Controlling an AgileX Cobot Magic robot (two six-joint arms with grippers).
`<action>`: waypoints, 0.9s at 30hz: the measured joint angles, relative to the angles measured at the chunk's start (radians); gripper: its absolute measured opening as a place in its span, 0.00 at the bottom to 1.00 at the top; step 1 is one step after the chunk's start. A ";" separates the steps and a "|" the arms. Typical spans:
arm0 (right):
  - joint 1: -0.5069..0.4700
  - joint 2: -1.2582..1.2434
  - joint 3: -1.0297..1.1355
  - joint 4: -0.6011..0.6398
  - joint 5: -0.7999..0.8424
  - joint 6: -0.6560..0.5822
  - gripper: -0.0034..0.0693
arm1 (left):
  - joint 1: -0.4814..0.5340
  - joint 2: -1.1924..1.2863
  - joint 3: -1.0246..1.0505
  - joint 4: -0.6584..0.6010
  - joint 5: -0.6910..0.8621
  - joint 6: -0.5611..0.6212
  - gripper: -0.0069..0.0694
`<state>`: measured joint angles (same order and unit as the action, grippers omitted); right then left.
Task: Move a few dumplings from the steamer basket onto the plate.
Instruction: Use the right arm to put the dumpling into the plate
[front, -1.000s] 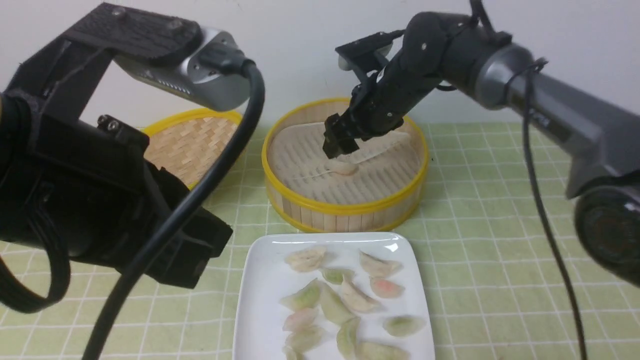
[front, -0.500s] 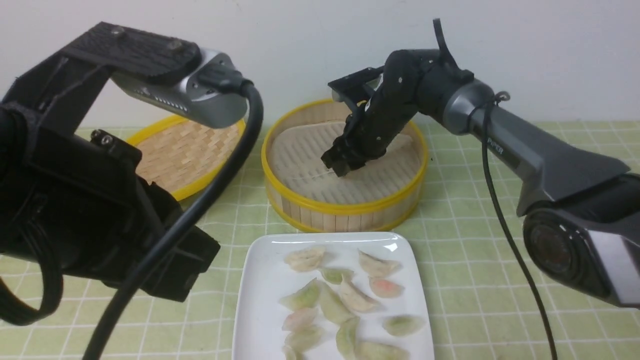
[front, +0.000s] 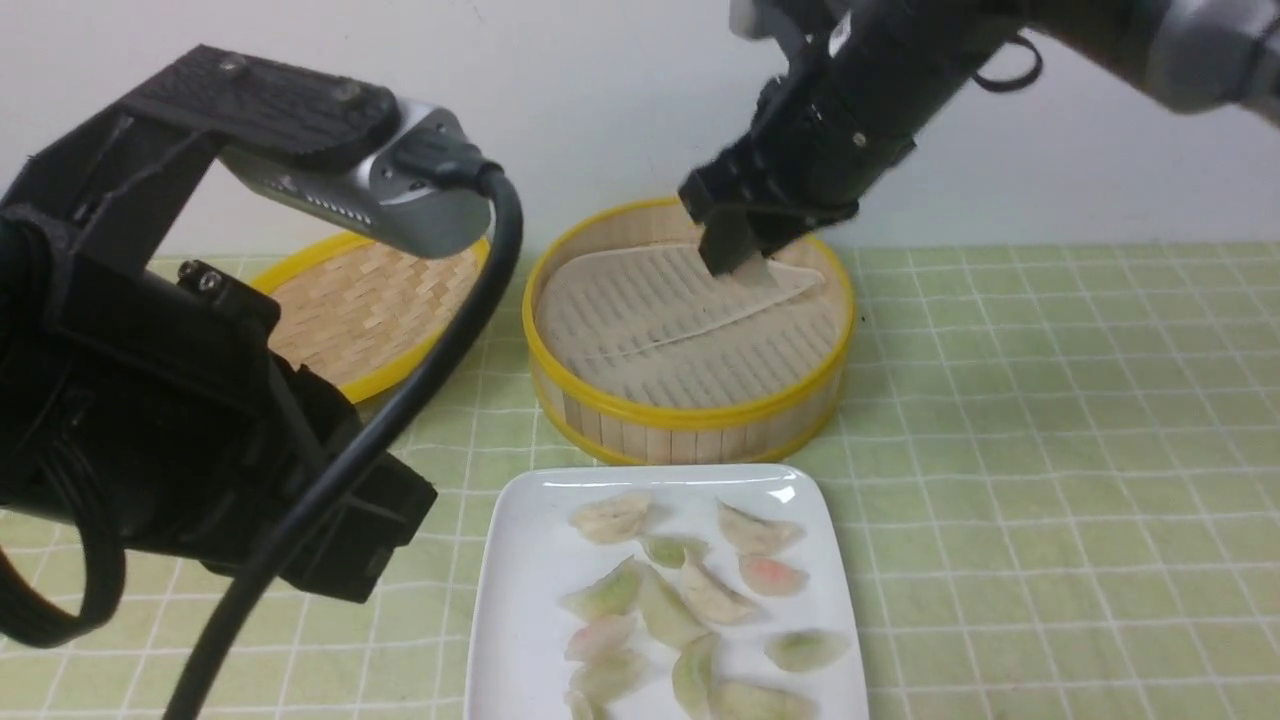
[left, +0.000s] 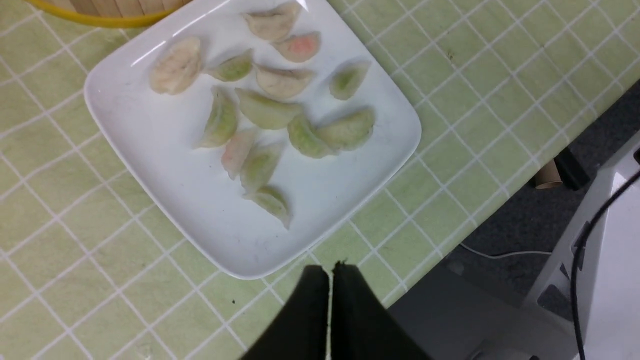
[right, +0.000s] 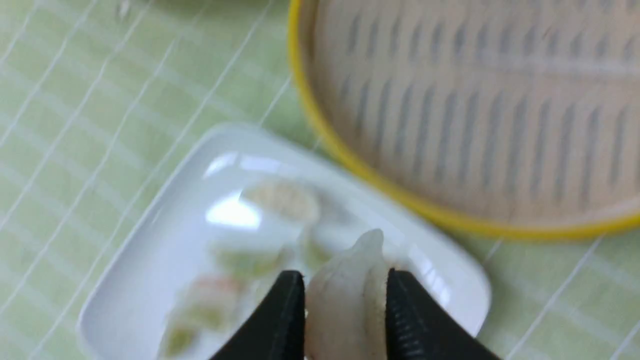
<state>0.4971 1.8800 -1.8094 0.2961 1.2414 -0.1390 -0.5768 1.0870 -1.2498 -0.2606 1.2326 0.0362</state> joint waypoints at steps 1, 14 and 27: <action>0.013 -0.053 0.086 0.002 0.000 -0.002 0.31 | 0.000 0.000 0.000 0.000 0.000 0.000 0.08; 0.194 -0.263 0.776 0.026 -0.478 0.012 0.32 | 0.000 0.000 0.000 -0.001 -0.006 0.000 0.08; 0.194 -0.216 0.750 -0.005 -0.522 0.036 0.88 | 0.000 0.000 0.000 -0.025 -0.006 0.001 0.08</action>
<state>0.6911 1.6637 -1.0592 0.2915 0.7196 -0.1032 -0.5768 1.0870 -1.2498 -0.2853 1.2268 0.0372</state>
